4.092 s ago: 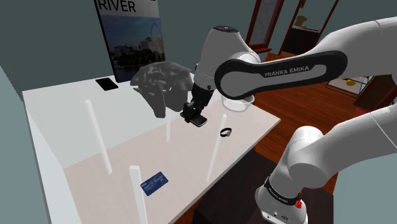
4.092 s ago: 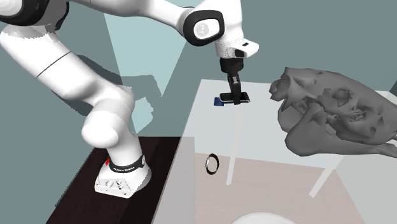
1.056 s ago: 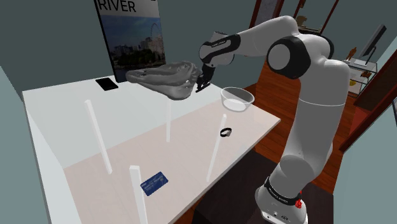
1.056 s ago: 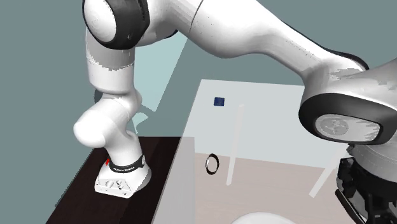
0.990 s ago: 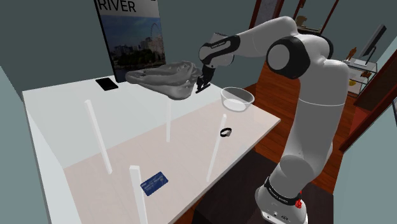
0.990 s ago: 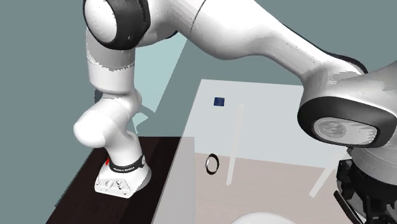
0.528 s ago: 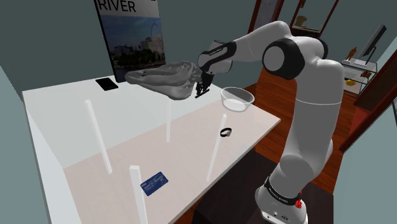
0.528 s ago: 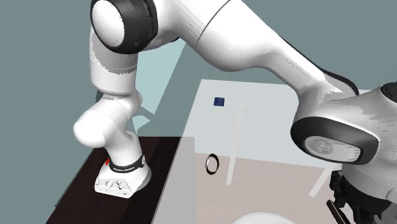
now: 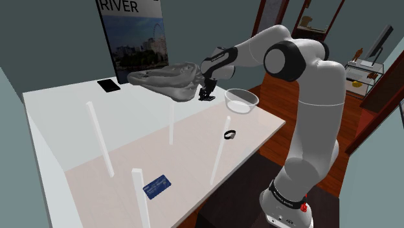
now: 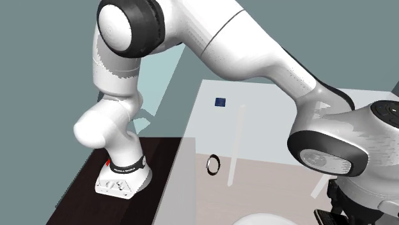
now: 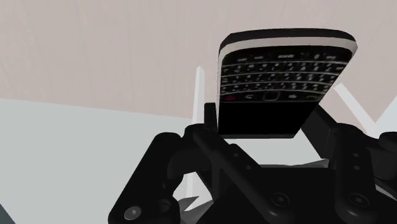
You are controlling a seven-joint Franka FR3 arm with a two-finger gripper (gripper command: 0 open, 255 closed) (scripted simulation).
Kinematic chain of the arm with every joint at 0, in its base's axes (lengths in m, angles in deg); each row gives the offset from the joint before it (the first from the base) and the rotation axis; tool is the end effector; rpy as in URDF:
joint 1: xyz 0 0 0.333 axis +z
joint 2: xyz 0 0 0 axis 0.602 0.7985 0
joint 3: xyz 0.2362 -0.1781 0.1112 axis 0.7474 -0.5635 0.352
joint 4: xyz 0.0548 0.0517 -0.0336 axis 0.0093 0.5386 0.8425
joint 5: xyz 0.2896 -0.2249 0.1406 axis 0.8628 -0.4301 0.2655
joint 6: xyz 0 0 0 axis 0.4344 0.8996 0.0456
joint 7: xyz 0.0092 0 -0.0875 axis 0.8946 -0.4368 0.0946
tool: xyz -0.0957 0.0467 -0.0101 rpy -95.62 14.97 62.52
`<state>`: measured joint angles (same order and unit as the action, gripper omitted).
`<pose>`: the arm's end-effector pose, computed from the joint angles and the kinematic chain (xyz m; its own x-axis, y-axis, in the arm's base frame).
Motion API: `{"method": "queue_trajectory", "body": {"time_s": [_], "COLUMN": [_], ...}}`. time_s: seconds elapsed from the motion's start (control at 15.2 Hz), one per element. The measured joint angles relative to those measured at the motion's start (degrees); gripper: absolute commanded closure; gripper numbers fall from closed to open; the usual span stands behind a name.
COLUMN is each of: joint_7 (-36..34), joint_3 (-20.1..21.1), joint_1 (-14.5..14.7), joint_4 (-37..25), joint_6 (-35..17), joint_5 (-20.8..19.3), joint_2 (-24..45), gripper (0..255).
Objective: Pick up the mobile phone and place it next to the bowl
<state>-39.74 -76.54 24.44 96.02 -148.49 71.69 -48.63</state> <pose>0.5923 -0.2635 0.3432 0.9764 -0.0060 0.2157 -0.0077 -0.9999 0.0068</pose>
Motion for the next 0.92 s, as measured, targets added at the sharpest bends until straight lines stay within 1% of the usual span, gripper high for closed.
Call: {"method": "queue_trajectory", "body": {"time_s": [0.2, 0.26, 0.66, 0.92], "joint_7": [0.0, 0.0, 0.0, -0.8], "joint_3": [0.0, 0.0, 0.1, -0.7], "joint_1": [0.0, 0.0, 0.1, 0.3], "joint_4": [0.0, 0.0, -0.1, -0.1], "joint_6": [0.0, 0.0, 0.0, 3.7], "joint_5": [0.0, 0.0, 0.1, -1.4], "joint_2": [0.1, 0.1, 0.3, -3.6], "gripper": [255, 0, 0, 0]}}
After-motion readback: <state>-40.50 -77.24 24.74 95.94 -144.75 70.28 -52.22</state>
